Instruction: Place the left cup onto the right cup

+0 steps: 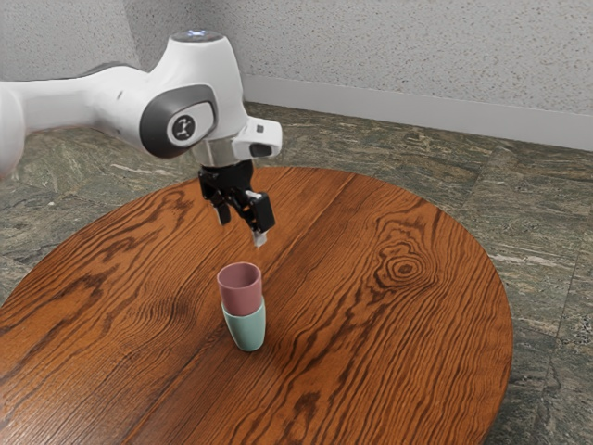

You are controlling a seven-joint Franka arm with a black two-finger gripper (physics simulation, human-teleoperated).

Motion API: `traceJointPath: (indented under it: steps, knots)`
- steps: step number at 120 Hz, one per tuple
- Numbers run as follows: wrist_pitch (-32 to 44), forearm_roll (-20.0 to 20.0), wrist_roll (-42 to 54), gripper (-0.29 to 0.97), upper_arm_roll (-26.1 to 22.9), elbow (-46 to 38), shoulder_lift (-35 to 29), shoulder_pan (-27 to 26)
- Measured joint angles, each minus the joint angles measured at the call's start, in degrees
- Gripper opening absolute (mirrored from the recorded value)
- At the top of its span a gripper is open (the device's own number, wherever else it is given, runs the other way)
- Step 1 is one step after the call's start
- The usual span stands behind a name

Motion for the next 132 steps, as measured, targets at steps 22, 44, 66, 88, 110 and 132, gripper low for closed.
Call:
traceJointPath:
  steps: [22,44,66,88,110,132]
  knots:
    - [-2.8,-0.2,0.1,0.68,0.8,5.4,1.8,0.4]
    - [-5.6,-0.5,0.2,0.68,1.8,10.9,3.8,2.0]
    - [-8.3,-1.2,1.0,0.68,2.1,15.8,5.6,3.3]
    - [-10.5,-1.6,2.1,0.68,2.4,18.7,6.7,3.7]
    - [-11.4,-1.8,3.1,0.68,2.6,19.4,6.6,3.8]
    - [-11.7,-1.8,3.8,0.68,2.5,19.6,6.5,3.7]
